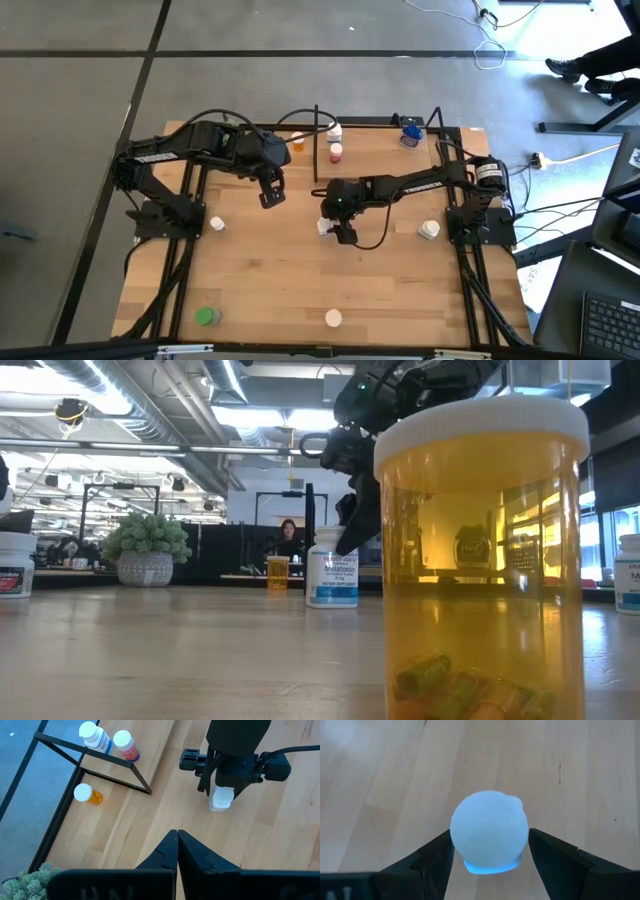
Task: Pick and place medicine bottles onto shelf by color
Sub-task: Put the white medicine bottle on the shelf
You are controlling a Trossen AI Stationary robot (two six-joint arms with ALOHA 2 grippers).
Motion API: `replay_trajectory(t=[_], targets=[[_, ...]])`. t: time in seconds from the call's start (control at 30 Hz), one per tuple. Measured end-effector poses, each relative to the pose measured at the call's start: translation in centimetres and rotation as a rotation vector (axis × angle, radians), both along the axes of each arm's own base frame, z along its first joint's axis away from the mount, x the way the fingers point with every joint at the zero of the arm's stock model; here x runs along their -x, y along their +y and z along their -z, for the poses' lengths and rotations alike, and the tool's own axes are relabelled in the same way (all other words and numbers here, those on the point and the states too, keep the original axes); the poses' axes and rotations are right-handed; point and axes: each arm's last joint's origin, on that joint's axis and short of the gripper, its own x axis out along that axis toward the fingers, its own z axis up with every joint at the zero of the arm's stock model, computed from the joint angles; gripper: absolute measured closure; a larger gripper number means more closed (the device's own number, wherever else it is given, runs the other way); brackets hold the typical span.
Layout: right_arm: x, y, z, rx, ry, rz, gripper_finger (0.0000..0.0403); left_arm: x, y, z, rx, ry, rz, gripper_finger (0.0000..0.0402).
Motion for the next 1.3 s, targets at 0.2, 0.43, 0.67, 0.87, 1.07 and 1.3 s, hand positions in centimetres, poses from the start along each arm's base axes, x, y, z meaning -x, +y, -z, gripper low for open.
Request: replay_trajectory(t=[0.2, 0.43, 0.67, 0.87, 1.07, 1.3], targets=[[0.00, 0.00, 0.04, 0.000, 0.002, 0.000, 0.0147, 0.00, 0.00, 0.00, 0.001, 0.000, -0.001, 0.0401], [-0.04, 0.00, 0.00, -0.001, -0.003, 0.001, 0.0152, 0.00, 0.00, 0.00, 0.001, -0.001, -0.001, 0.0401], [-0.04, 0.01, 0.02, -0.003, -0.003, 0.001, 0.0197, 0.00, 0.00, 0.00, 0.000, 0.000, 0.000, 0.0401], [-0.06, 0.01, 0.00, -0.003, -0.006, -0.002, 0.0229, 0.00, 0.00, 0.00, 0.000, 0.000, 0.000, 0.0401], [-0.06, 0.01, 0.00, -0.004, -0.005, -0.001, 0.0223, 0.00, 0.00, 0.00, 0.000, 0.000, 0.000, 0.0401], [-0.02, 0.08, -0.06, -0.040, 0.001, 0.010, 0.0226, 0.00, 0.00, 0.00, 0.000, 0.000, 0.000, 0.0401]])
